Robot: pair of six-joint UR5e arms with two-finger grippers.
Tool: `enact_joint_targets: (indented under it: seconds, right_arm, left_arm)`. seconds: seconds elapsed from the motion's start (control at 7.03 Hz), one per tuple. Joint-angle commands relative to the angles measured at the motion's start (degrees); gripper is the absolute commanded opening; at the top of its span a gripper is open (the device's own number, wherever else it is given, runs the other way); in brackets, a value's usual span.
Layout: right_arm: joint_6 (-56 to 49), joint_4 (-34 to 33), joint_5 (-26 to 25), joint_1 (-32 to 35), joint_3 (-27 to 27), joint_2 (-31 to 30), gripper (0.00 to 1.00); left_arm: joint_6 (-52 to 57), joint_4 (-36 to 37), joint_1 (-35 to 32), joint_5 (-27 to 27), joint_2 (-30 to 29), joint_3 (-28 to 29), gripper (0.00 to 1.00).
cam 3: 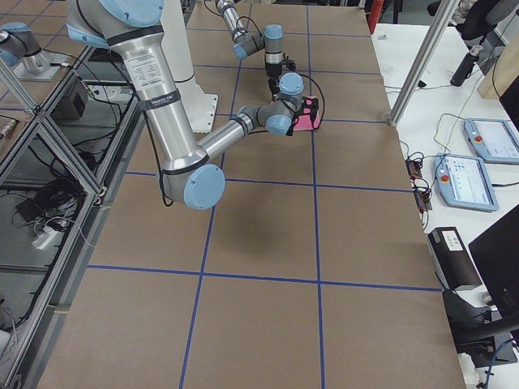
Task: Fold towel twice with both arms
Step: 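Reach the right gripper to the towel's other near corner and grasp it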
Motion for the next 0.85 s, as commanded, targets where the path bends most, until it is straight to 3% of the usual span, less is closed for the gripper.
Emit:
enact_joint_targets:
  seconds: [0.0,0.28,0.71]
  right_arm:
    - [8.5,5.4,-7.5,-5.9,-3.7,3.1,0.99]
    - [9.2,5.4,-10.2,-7.8,-4.7,4.0,0.99]
    - [9.3,5.5,-10.2,-7.8,-4.7,4.4,0.99]
  left_arm:
    - [0.0,-0.1,-0.1,-0.1,-0.1,0.0,0.00]
    - [-0.2,0.6,-2.4,-0.3,-1.5,0.2,0.00]
    - [-1.3,0.8,-5.4,-0.5,-1.5,1.8,0.00]
